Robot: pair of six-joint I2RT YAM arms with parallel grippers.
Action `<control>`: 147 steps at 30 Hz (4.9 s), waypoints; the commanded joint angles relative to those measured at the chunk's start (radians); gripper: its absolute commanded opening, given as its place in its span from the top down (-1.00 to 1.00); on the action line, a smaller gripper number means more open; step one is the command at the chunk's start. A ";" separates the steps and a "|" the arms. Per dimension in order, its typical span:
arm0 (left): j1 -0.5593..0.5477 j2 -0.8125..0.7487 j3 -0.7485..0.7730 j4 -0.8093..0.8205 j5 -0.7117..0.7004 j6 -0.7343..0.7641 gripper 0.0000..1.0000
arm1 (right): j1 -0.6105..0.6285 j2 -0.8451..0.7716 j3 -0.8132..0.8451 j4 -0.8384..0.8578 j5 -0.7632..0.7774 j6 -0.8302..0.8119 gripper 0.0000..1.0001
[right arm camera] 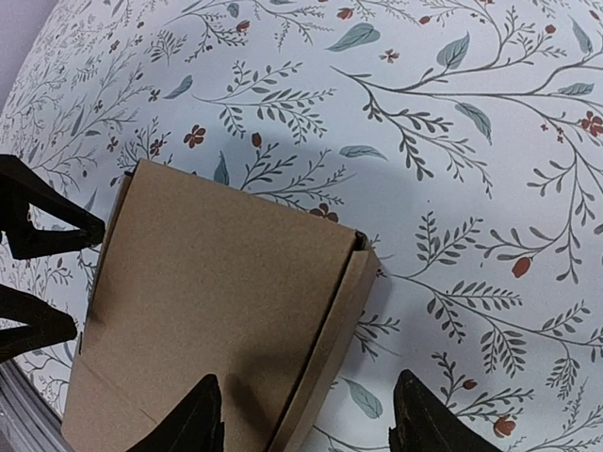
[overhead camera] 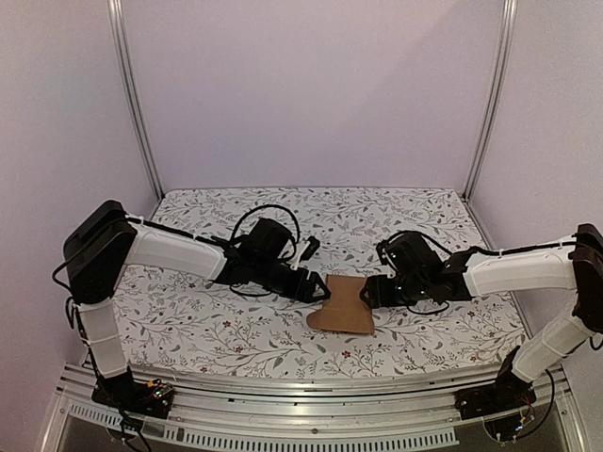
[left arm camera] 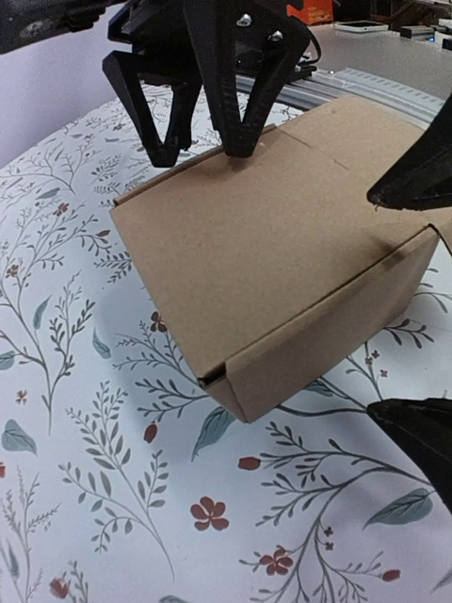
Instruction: Fold the paper box
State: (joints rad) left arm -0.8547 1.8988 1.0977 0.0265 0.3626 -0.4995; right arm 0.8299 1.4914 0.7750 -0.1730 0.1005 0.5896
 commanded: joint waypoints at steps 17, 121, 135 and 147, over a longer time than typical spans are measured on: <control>0.037 0.029 -0.051 0.139 0.166 -0.222 -0.34 | -0.058 0.057 -0.072 0.152 -0.159 0.143 0.62; 0.249 -0.220 -0.624 1.500 0.880 -1.492 0.98 | 0.409 -0.424 -0.161 0.396 -0.004 -1.485 -0.98; 0.238 -0.295 -0.632 1.497 0.926 -1.525 1.00 | 0.609 -0.207 -0.184 0.749 0.321 -1.914 -0.98; 0.208 -0.309 -0.641 1.498 0.922 -1.524 1.00 | 0.616 -0.103 -0.161 0.912 0.352 -1.966 -0.54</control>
State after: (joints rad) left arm -0.6350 1.6096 0.4698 1.3247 1.2720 -1.9953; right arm 1.4384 1.3800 0.6044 0.6666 0.4240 -1.3697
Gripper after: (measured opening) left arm 0.615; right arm 0.805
